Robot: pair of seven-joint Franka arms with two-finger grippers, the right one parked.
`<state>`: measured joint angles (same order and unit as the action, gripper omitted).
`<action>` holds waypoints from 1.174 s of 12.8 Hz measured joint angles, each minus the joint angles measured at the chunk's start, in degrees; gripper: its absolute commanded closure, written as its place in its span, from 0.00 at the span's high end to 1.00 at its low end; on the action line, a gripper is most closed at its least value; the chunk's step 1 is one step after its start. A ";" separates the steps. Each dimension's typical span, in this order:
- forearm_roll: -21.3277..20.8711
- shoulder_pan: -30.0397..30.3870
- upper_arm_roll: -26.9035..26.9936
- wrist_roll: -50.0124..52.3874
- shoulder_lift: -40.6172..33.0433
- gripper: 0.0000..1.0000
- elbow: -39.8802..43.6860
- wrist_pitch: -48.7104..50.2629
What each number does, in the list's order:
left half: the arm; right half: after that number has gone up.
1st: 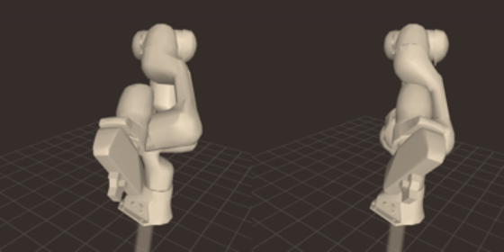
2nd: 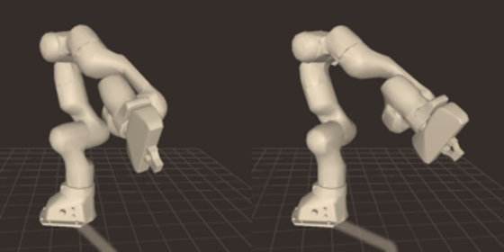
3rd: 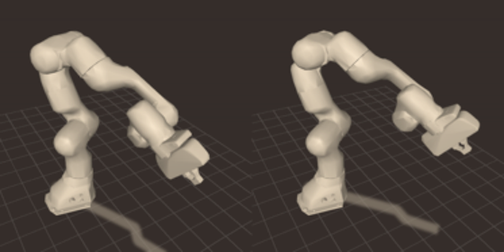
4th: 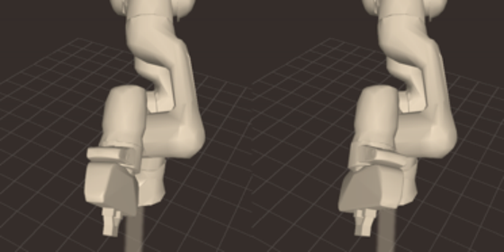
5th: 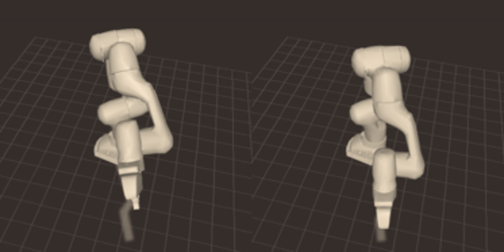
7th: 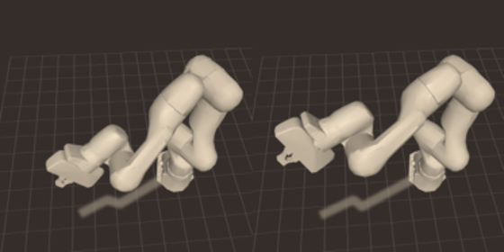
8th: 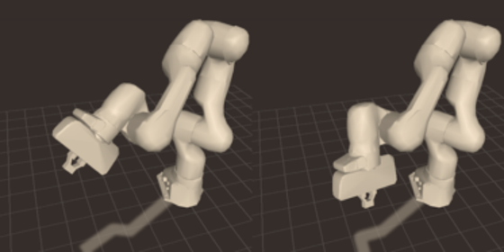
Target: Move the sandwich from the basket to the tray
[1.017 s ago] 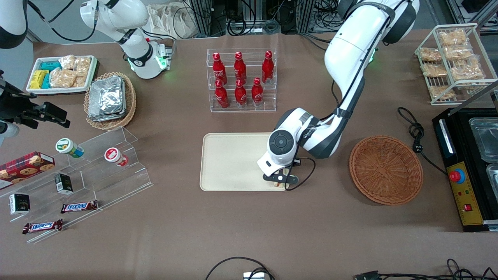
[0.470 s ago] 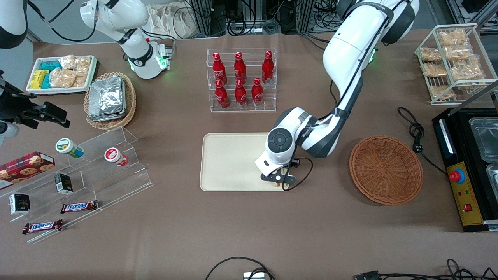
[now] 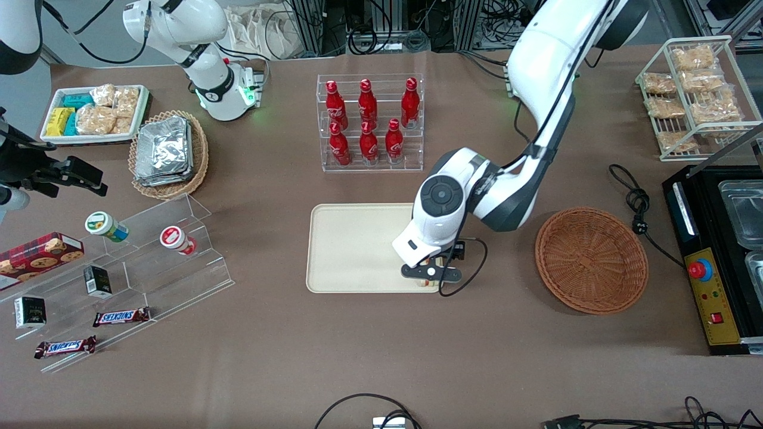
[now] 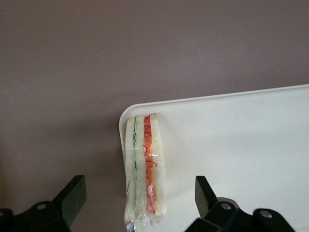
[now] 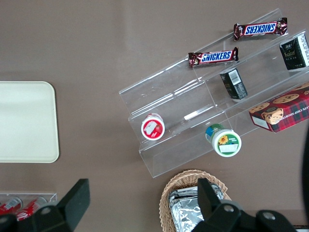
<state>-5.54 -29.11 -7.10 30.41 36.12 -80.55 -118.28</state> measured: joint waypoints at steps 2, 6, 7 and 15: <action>3.55 0.12 3.31 -5.21 -3.23 1.00 -0.04 2.97; 4.87 5.59 7.92 -12.77 -9.37 1.00 -0.23 9.53; 4.93 8.37 8.01 -15.11 -11.37 1.00 -0.27 11.90; 5.12 24.25 3.56 -23.69 -30.64 1.00 -8.47 25.32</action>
<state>-0.42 -4.86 -3.54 6.72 5.48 -89.02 -92.97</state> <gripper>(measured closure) 0.000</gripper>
